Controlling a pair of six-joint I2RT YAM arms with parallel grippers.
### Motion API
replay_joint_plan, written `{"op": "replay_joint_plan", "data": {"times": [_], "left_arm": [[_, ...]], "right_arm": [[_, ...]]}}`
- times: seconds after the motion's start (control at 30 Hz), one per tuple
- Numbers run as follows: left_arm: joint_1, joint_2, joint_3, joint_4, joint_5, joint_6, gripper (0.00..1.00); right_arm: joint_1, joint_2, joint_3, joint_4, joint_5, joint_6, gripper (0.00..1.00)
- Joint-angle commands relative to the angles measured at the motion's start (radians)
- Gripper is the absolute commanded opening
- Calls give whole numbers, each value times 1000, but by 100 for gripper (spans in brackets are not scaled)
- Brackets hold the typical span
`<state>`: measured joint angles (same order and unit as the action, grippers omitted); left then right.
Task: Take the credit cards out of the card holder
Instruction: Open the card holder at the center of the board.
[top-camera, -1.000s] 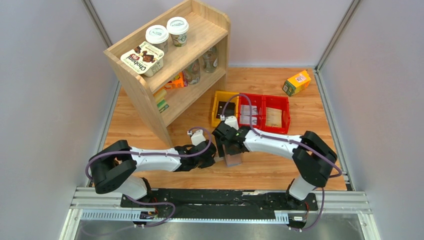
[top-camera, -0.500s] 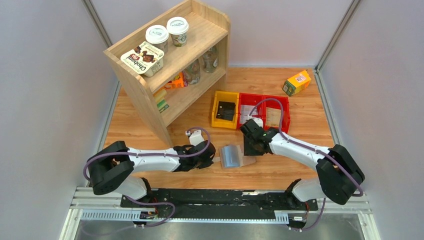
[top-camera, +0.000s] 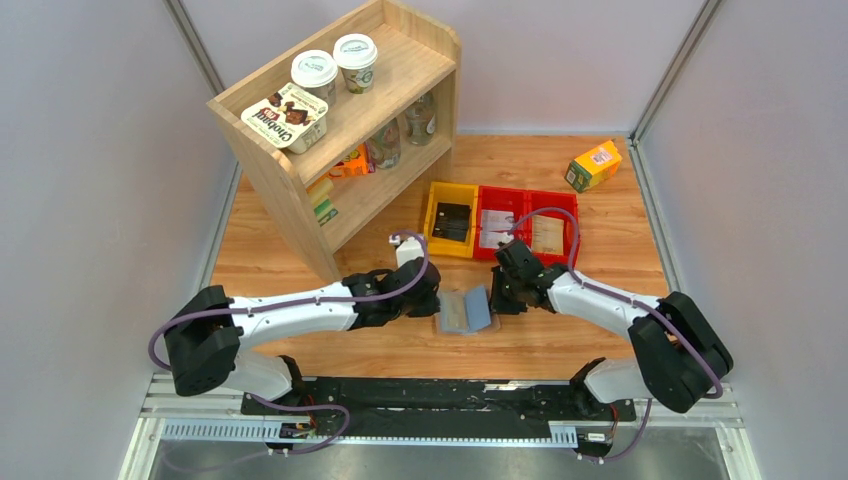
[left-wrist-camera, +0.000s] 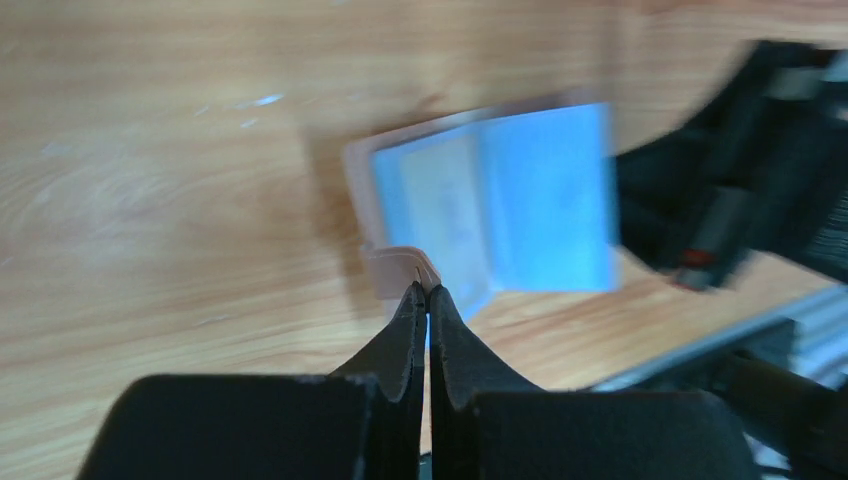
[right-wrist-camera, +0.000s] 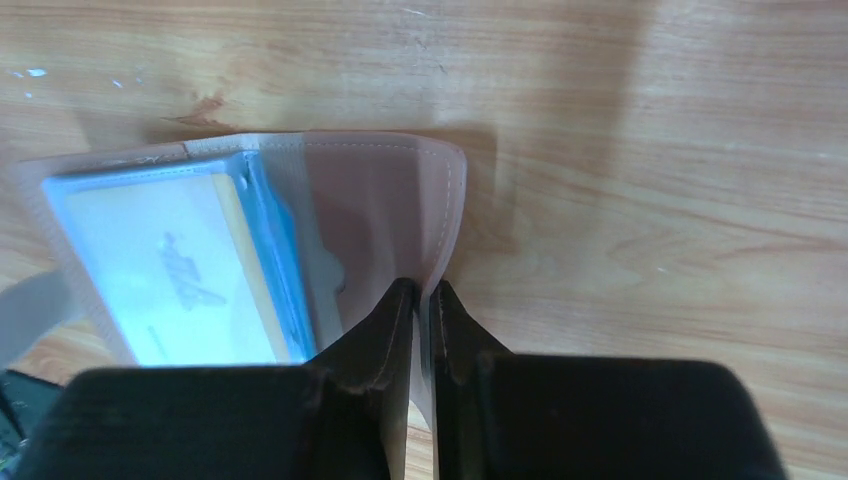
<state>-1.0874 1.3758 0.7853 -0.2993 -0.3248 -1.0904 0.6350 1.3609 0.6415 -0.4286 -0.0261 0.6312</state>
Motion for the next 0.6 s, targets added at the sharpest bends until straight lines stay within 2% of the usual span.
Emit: {"op": "replay_joint_plan", "data": {"times": [0.0,0.1,0.23,0.4,0.57], "left_arm": [[-26,8,147,40,94,138,0],[-54,49,227,78,153,170,0],[-69,75,252,91,194,175,0],[-68,6,164,60,94,132,0],[-62,-44,69,-56,12,74,0]], "right_arm": [[-30,14,-57,91,-98,19,11],[-47,20,-75,122,-124,25,11],[-57,15,-83,125,-127,28,16],[-60,-28,-89,103,-97,38,31],[-60,-104,-77,47,-43,33,46]]}}
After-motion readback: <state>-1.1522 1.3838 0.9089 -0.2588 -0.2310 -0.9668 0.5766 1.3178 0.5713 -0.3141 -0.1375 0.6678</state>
